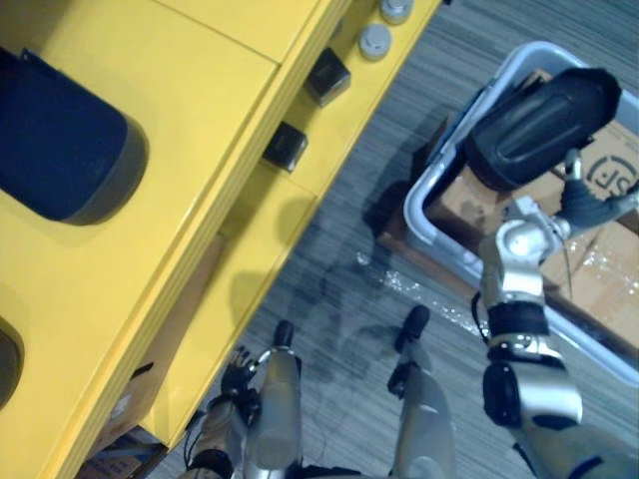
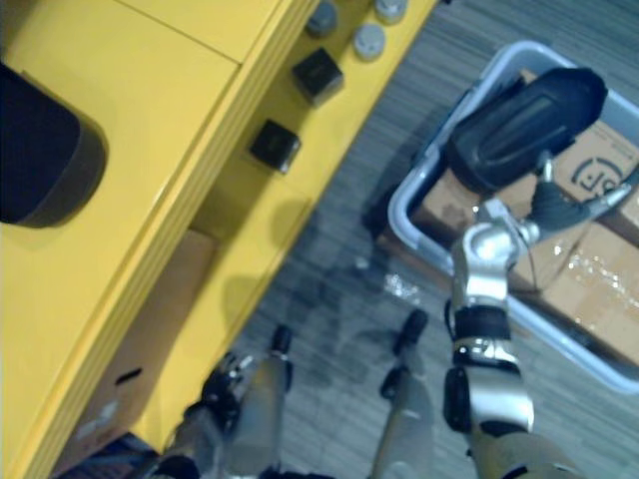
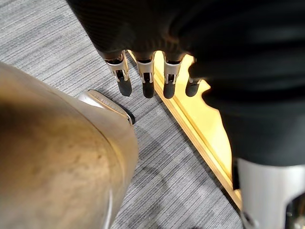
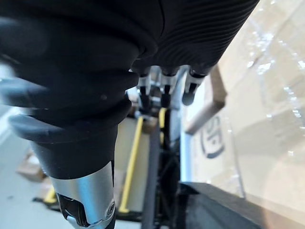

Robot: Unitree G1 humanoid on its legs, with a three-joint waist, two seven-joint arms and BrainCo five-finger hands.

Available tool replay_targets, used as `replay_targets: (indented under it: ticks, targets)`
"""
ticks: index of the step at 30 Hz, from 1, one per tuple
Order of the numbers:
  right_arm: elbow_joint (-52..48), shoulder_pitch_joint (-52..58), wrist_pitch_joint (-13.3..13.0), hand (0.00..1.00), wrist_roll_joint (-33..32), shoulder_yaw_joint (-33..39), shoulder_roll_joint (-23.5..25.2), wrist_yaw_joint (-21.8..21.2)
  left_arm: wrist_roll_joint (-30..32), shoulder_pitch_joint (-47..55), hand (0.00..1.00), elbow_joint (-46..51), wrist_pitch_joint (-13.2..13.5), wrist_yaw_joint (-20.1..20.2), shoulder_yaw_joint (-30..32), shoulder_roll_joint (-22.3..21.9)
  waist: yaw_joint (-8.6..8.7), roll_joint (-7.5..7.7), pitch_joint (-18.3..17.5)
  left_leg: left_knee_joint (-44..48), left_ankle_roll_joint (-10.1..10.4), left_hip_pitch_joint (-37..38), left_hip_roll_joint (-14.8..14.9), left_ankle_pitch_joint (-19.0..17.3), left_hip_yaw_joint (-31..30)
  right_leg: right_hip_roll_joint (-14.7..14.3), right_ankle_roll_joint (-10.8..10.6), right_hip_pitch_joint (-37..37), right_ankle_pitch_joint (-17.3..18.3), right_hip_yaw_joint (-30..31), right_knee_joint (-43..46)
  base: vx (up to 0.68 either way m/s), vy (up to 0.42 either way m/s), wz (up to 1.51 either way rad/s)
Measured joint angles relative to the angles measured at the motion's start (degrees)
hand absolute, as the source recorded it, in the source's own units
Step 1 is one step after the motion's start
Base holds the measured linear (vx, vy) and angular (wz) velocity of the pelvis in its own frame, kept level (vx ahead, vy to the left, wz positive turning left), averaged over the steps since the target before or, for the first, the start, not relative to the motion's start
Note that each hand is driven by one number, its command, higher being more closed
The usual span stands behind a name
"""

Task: Walk over and take plastic housings, then place them on the shelf

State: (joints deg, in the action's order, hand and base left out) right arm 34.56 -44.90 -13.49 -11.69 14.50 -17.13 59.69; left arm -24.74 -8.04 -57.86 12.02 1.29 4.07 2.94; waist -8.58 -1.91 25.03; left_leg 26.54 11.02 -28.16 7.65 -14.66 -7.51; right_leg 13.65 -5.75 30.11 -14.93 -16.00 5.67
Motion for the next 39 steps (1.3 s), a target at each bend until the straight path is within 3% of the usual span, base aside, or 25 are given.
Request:
replay_targets:
  ticks: [4, 11, 15, 21, 32, 39]
  targets:
    - [0.04, -0.99, 5.03, 0.00, -1.03, 0.06, -3.48, -2.45, -0.04, 0.00, 0.00, 0.03, 0.26, 0.02, -0.03, 0.07, -0.04, 0.00, 0.00, 0.33, -0.05, -0.48, 0.02, -0.09, -0.21, -0.15, 0.01, 0.02, -0.21, -0.02, -0.40, 0.00, 0.001, 0.01]
    - [6.19, -1.83, 4.16, 0.00, -1.05, -0.12, -5.51, -1.66, -2.50, -0.28, 0.00, 0.49, 0.22, 2.64, -0.29, 0.04, -0.22, -0.32, 0.08, 3.07, -0.31, -3.87, -0.68, -0.67, -1.66, 0.67, -0.19, 1.63, -0.03, -1.23, 0.86, -0.01, 0.023, 0.10]
    - [6.38, -4.87, 6.31, 0.00, -1.12, -1.59, -5.44, 0.61, -2.50, -0.70, 0.00, 0.43, 0.07, 2.80, -0.37, -0.34, -0.48, -0.72, 0.27, 3.91, -0.46, -4.55, -1.19, -0.72, -1.73, 1.36, -0.27, 1.96, 0.06, -1.37, 1.62, -0.02, 0.026, 0.07]
    - [7.15, -6.10, 10.77, 0.00, -5.71, -1.96, -5.59, -0.36, -4.27, -0.96, 0.00, 0.45, 0.36, 2.80, -0.37, -0.65, -1.24, -0.88, 0.29, 4.00, -0.48, -5.88, -1.19, -0.67, -1.74, 1.46, -0.30, 3.20, 0.08, -1.55, 1.79, -0.01, 0.002, 0.01]
    - [11.03, -8.00, 12.78, 0.00, -7.13, -4.64, -8.50, -0.61, -6.29, -0.98, 0.00, 0.42, 1.76, 4.15, -0.65, -1.25, -1.53, -2.02, 0.83, 4.97, -0.46, -7.53, -1.15, -0.66, -2.67, 1.60, -0.27, 4.05, 0.61, -2.73, 2.87, 0.00, 0.000, 0.04]
    - [13.12, -9.44, 15.88, 0.00, -7.31, -7.06, -10.55, -2.64, -7.01, -1.00, 0.00, 0.46, 2.23, 5.14, -0.75, -1.24, -1.61, -2.03, 0.84, 5.88, -0.50, -8.74, -1.27, -0.70, -2.69, 1.99, -0.25, 5.04, 0.93, -2.91, 3.87, -0.03, 0.005, 0.01]
